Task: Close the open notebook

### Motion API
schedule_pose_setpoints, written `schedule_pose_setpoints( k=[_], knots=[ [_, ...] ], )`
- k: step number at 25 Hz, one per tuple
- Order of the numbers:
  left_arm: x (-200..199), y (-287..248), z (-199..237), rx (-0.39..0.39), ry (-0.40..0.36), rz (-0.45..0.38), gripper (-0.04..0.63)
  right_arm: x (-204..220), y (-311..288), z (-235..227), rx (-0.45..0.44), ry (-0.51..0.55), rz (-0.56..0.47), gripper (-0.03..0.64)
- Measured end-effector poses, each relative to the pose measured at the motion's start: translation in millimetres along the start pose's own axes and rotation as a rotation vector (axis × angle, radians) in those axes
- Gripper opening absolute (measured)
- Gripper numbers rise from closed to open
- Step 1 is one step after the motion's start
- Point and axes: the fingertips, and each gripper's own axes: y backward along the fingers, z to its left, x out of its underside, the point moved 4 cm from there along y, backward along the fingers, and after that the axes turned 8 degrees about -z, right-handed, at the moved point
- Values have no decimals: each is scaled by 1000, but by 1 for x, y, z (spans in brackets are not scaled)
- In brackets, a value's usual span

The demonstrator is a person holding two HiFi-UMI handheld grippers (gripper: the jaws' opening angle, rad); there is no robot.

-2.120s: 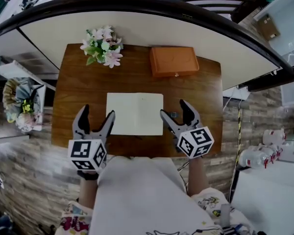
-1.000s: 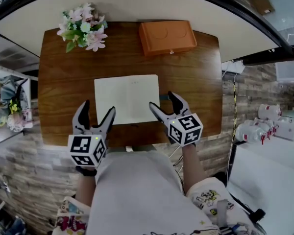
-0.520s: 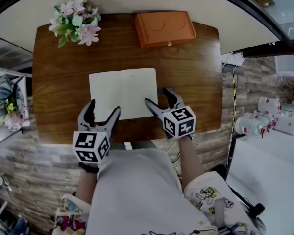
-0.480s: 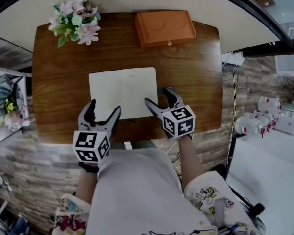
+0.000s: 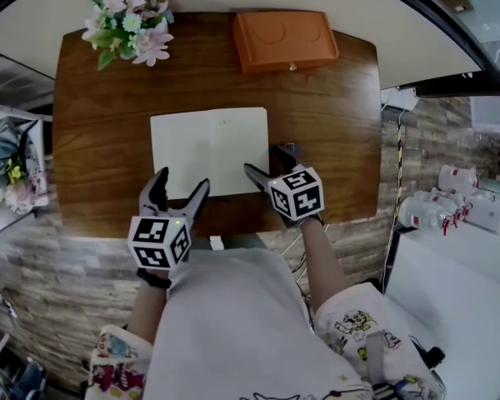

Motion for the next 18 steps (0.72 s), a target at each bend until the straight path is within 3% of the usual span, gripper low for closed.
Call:
schedule_pose_setpoints(
  k=[8, 18],
  knots=[
    [11, 5, 1, -10, 64, -2, 364, 8, -4, 1, 11, 67, 73, 327],
    [21, 15, 6, -26, 149, -19, 362, 7, -7, 1, 9, 77, 138, 327]
  ],
)
